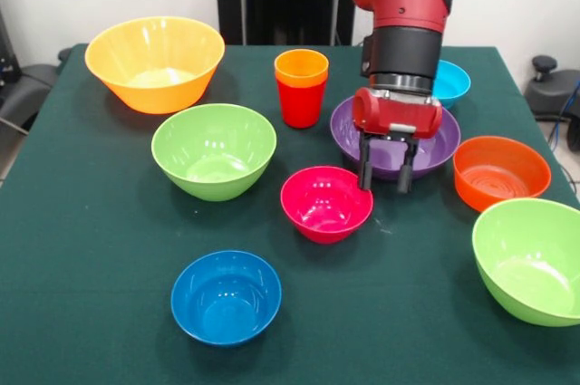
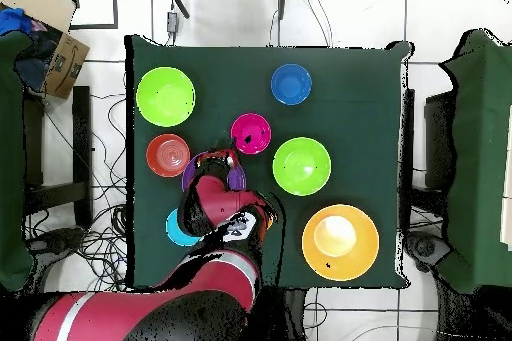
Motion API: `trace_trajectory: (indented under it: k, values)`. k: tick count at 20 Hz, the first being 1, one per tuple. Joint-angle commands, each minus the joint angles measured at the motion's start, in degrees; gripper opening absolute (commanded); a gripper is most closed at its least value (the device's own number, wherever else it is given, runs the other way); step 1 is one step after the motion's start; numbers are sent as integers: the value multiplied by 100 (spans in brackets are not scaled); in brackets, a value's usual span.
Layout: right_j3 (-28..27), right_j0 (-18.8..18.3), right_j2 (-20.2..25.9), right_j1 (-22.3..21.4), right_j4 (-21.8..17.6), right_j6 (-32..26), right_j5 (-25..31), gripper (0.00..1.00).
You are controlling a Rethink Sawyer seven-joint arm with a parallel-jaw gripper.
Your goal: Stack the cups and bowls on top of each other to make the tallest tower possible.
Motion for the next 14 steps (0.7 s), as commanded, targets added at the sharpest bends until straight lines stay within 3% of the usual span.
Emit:
trace_trajectory:
  k: [1,14]
  values:
    - [-99,324,259,268,-56,676,78,100]
    - [-369,469,-469,662,157,507,77,100]
